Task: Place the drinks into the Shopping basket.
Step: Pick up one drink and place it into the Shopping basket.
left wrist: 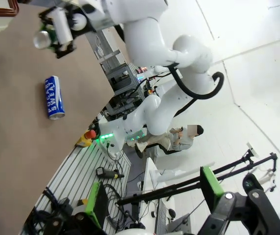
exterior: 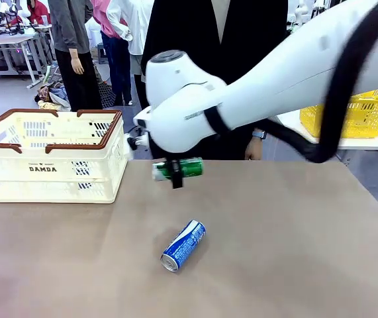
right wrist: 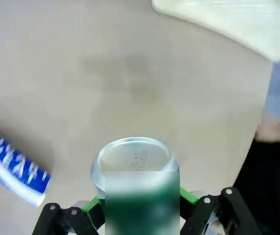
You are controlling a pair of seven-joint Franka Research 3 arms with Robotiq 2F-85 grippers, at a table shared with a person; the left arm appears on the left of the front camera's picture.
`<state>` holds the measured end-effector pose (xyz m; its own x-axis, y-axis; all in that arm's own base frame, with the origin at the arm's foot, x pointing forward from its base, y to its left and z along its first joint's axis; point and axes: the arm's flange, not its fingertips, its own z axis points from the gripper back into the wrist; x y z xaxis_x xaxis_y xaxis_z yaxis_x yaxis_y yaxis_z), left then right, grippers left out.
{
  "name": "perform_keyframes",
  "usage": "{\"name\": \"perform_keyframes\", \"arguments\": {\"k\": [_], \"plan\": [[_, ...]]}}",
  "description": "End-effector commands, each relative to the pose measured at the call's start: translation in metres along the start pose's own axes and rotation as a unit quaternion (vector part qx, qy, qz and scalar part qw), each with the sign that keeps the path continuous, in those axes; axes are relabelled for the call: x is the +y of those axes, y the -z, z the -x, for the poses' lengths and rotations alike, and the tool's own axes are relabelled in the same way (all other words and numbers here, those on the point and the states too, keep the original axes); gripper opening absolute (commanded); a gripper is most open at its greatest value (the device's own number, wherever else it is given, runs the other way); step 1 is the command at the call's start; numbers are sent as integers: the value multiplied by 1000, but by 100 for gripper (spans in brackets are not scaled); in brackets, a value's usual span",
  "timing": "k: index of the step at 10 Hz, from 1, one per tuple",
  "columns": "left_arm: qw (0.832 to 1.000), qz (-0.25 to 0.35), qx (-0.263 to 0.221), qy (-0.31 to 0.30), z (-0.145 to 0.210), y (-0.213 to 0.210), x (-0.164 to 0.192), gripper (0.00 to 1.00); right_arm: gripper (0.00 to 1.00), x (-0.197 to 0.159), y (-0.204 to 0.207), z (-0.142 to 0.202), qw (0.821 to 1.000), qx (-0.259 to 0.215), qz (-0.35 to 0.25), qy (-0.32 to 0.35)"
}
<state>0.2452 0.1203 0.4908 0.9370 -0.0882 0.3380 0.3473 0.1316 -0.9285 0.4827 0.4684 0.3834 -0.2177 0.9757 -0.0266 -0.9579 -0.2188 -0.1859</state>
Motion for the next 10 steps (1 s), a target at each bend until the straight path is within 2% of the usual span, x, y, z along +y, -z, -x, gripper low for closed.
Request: {"name": "perform_keyframes", "arguments": {"k": [1, 4, 7, 10], "plan": [[1000, 12, -8, 2, 0, 1, -3, 100, 0, -15, 20, -26, 1000, -23, -5, -8], [1000, 12, -8, 2, 0, 1, -3, 100, 0, 7, 53, -38, 998, -31, -49, -12], [1000, 12, -8, 2, 0, 1, -3, 100, 0, 23, 57, -29, 997, -29, -65, 13], [1000, 12, -8, 2, 0, 1, -3, 100, 0, 30, 61, -27, 996, -4, -91, 17]]}}
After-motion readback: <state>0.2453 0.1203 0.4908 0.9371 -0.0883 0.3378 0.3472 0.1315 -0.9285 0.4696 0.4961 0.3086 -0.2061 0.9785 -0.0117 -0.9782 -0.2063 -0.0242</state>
